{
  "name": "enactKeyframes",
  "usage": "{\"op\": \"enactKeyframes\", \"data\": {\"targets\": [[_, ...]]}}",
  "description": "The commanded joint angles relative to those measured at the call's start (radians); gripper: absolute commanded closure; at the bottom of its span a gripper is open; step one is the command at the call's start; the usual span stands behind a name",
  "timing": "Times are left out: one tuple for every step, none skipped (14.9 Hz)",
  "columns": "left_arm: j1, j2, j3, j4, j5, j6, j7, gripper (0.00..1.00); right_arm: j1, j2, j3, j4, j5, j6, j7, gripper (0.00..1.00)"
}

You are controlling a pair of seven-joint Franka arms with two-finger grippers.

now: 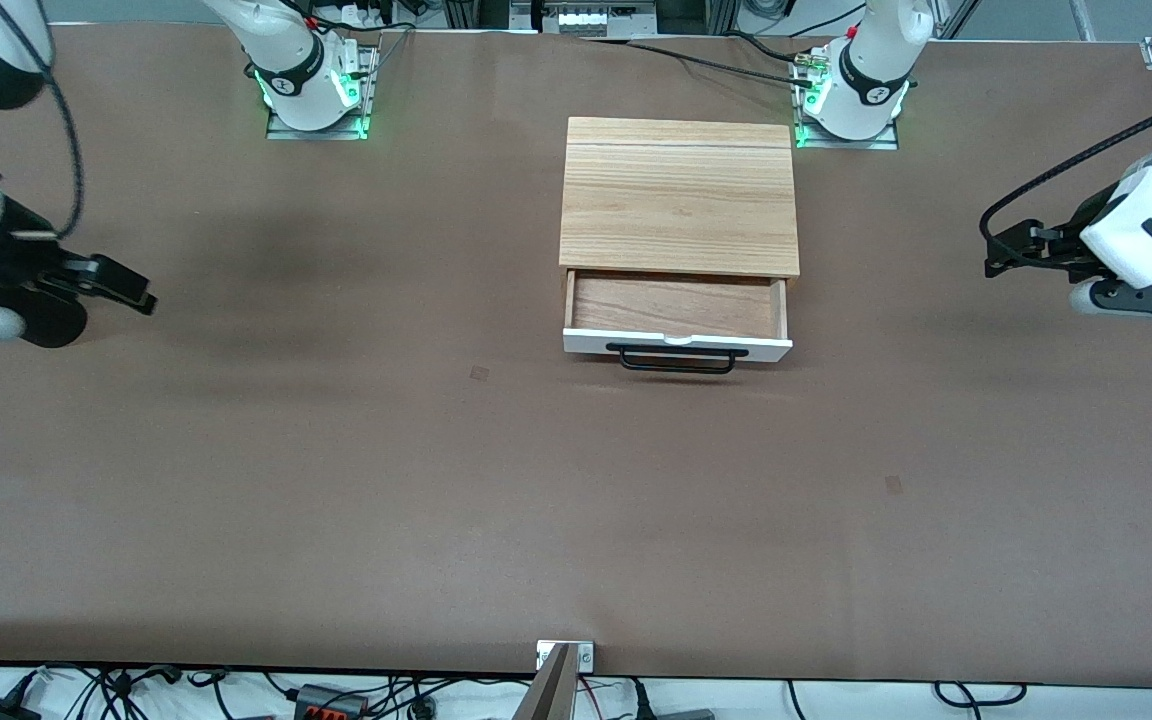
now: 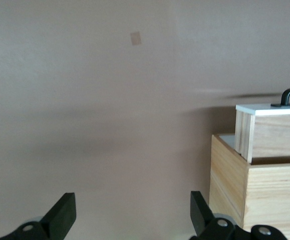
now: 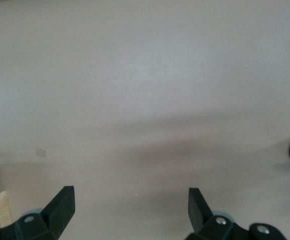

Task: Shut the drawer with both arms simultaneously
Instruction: 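Move the right gripper and the left gripper toward the drawer front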

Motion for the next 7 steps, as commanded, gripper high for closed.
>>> {"op": "enactKeyframes", "data": {"targets": [[-0.006,0.107,-0.005,0.103,-0.026,-0.039,0.037,0.0,0.061,0.049,0.0,0.009,0.002,0.048,0.007,0.0],[-0.007,0.133,-0.004,0.103,-0.086,-0.019,0.036,0.0,0.086,0.066,0.0,0.01,0.005,0.068,0.009,0.0],[-0.004,0.155,-0.004,0.094,-0.158,0.019,0.037,0.0,0.101,0.081,0.0,0.01,0.006,0.094,0.01,0.0],[-0.003,0.17,-0.004,0.089,-0.215,0.05,0.037,0.0,0.121,0.111,0.002,0.01,0.012,0.135,0.01,0.0],[-0.007,0.193,-0.004,0.089,-0.256,0.076,0.042,0.0,0.153,0.142,0.002,0.01,0.038,0.181,0.009,0.0],[-0.012,0.218,-0.005,0.088,-0.295,0.119,0.047,0.0,0.183,0.186,0.002,0.01,0.067,0.234,0.009,0.0],[-0.015,0.236,-0.014,0.085,-0.321,0.154,0.053,0.0,0.203,0.229,0.002,0.01,0.092,0.269,0.009,0.0]]}}
